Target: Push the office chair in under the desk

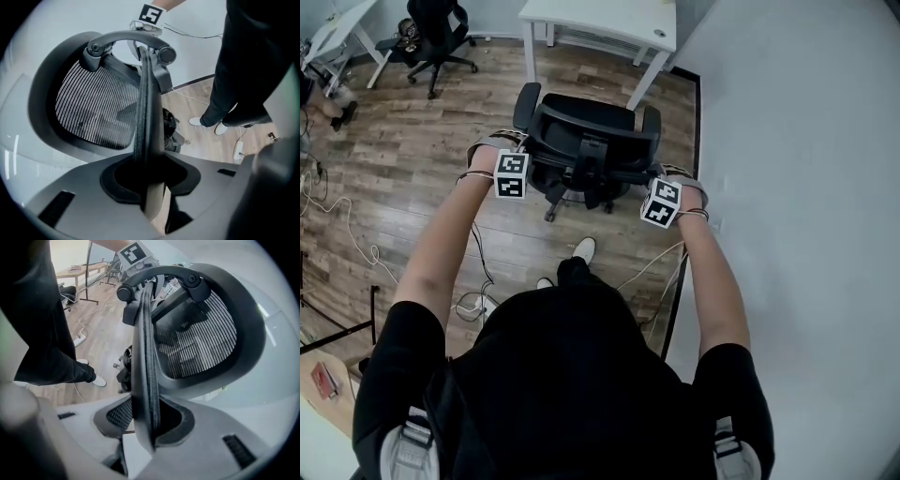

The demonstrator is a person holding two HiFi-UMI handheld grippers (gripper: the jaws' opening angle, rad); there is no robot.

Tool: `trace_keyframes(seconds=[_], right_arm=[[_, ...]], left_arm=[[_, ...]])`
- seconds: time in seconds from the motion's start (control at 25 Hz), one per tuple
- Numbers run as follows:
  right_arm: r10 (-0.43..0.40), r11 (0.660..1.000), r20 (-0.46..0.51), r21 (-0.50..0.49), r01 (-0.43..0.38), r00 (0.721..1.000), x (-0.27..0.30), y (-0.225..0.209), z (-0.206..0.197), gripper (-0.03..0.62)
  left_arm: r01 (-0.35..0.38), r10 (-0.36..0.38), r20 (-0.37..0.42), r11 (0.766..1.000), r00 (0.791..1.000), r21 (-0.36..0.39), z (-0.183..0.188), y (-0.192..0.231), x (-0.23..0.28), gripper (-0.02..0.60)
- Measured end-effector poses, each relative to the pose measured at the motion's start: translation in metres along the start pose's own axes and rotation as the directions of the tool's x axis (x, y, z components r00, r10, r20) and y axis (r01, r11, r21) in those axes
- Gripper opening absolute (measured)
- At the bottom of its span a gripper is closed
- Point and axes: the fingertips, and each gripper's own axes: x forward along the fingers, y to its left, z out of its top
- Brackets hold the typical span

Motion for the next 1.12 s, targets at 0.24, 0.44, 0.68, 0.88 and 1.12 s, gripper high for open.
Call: trace_keyframes(seconds=[0.24, 0.44, 0.68, 0.88, 1.12], right_arm=[[-0.004, 1.000, 0.016, -0.003, 0.004, 1.000, 0.017, -0.035, -0.001, 0.126], [-0.002, 1.000, 0.019, -0.009, 0.002, 1.000, 0.030, -0.066, -0.010, 0.126], [0.001, 1.000, 0.030, -0.018, -0.001, 1.000, 0.043, -0.107, -0.015, 0.126], [0.007, 1.000, 0.024, -0.018, -0.006, 1.000, 0.057, -0.124, -0.018, 0.126], [-0.011, 0.999, 0.044, -0.035, 0.013, 0.999, 0.068, -0.139, -0.023, 0.126]], left_arm=[[0.006, -0.006, -0.012, 1.000, 1.000, -0.006, -0.008, 0.032, 0.021, 0.106], [0.005, -0.006, -0.017, 1.000, 1.000, -0.012, -0.008, 0.060, 0.036, 0.106], [0.018, -0.019, -0.028, 1.000, 0.999, -0.026, -0.013, 0.098, 0.051, 0.106], [0.022, -0.023, -0.035, 0.999, 0.999, -0.028, -0.016, 0.114, 0.065, 0.106], [0.011, -0.013, -0.053, 0.999, 0.999, -0.041, -0.018, 0.127, 0.079, 0.107]])
